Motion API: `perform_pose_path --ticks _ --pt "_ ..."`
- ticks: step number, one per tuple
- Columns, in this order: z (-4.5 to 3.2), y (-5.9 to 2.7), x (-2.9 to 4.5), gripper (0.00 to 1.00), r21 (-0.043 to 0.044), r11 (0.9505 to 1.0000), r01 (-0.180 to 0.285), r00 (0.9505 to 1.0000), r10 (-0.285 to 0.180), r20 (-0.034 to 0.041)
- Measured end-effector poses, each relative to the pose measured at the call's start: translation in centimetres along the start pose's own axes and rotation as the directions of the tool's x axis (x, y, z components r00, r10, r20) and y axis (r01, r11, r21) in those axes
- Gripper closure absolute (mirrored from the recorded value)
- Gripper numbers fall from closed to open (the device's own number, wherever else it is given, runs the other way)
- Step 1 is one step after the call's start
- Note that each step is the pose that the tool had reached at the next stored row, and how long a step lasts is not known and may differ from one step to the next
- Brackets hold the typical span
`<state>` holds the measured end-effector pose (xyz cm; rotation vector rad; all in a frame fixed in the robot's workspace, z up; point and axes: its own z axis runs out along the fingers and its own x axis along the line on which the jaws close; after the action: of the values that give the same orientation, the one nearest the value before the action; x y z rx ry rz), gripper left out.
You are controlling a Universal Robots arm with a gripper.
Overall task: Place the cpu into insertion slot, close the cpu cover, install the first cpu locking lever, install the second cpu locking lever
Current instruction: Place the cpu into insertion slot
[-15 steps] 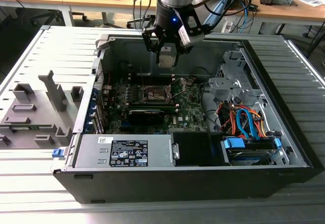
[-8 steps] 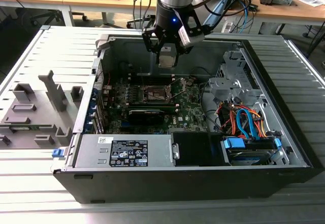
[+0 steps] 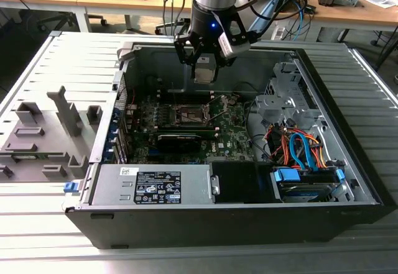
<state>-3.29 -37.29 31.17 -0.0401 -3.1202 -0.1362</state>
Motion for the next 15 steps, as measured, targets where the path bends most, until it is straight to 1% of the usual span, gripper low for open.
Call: perform_pose_path --ticks 15 --pt "0.32 -0.03 -0.01 0.46 0.0 1.0 0.0 1.0 0.0 0.0"
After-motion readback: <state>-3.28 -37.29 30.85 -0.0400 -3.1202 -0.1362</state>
